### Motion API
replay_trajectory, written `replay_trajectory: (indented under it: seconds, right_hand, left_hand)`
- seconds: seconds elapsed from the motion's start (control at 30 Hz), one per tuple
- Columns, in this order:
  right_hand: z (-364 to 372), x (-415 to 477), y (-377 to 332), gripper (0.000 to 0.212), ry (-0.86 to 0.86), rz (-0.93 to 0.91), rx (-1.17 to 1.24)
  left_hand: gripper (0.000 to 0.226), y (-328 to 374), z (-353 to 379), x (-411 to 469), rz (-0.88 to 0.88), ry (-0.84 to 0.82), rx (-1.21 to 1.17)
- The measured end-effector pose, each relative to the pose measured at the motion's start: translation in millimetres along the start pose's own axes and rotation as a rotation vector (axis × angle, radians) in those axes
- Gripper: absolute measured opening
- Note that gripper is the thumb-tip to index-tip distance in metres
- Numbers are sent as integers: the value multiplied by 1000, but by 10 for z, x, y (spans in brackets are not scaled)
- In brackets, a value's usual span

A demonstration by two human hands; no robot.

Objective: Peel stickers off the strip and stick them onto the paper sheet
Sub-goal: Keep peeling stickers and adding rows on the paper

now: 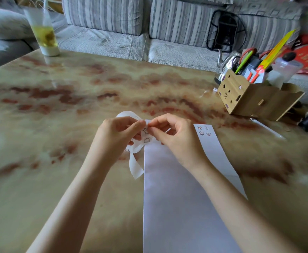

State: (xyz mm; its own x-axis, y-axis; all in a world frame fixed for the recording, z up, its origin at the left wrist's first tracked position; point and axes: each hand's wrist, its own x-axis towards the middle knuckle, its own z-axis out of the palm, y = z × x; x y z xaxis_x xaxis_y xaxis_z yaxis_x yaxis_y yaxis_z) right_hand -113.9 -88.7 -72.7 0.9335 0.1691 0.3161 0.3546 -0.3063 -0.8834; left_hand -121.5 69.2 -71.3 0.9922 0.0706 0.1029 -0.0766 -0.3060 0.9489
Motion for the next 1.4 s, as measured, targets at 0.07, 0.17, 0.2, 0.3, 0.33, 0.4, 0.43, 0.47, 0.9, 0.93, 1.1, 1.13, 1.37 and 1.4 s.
replay_trajectory:
  seconds: [0.07, 0.17, 0.2, 0.3, 0.33, 0.4, 0.43, 0.47, 0.9, 0.93, 1.1, 1.13, 1.37, 1.4]
  right_hand:
    - [-10, -3, -7, 13, -9, 16, 11]
    - [-19, -2, -18, 12, -20, 34, 18]
    - [-23, 2, -21, 12, -21, 36, 17]
    - [-31, 5, -18, 12, -35, 37, 8]
    - [-33, 6, -14, 11, -37, 38, -5]
    - [-35, 2, 0, 9, -34, 31, -52]
    - [-35, -2, 10, 8, -33, 20, -82]
    - [-30, -12, 20, 7, -34, -1, -115]
    - [-431, -7, 79, 8, 56, 165, 44]
    - [-560, 20, 141, 7, 90, 217, 23]
    - [-1112, 58, 529, 8, 194, 474, -93]
    - [-1177, 53, 590, 7, 199, 510, -109]
    - [-1201, 41, 732, 4, 175, 567, -148]
    - [-1187, 44, 735, 3, 179, 565, -158]
  left_hand:
    - [18, 7, -2, -3, 2, -12, 9]
    - [18, 14, 1, -2, 0, -22, 18]
    - [18, 16, 1, -4, -1, -22, 22]
    - [18, 20, 0, -5, -6, -17, 28]
    - [18, 24, 3, -10, -12, -12, 23]
    - [17, 24, 14, -14, -25, -2, 12]
    - [17, 23, 20, -16, -32, 1, 7]
    - [17, 20, 25, -19, -40, 5, 2]
    - [19, -14, 11, -21, -79, 93, 19]
    - [19, -15, 10, -21, -81, 94, 22]
    - [19, -15, 2, -18, -81, 101, 17]
    - [19, -10, 6, -19, -81, 101, 15]
    - [19, -7, 23, -17, -86, 101, 22]
    - [19, -8, 20, -16, -85, 100, 22]
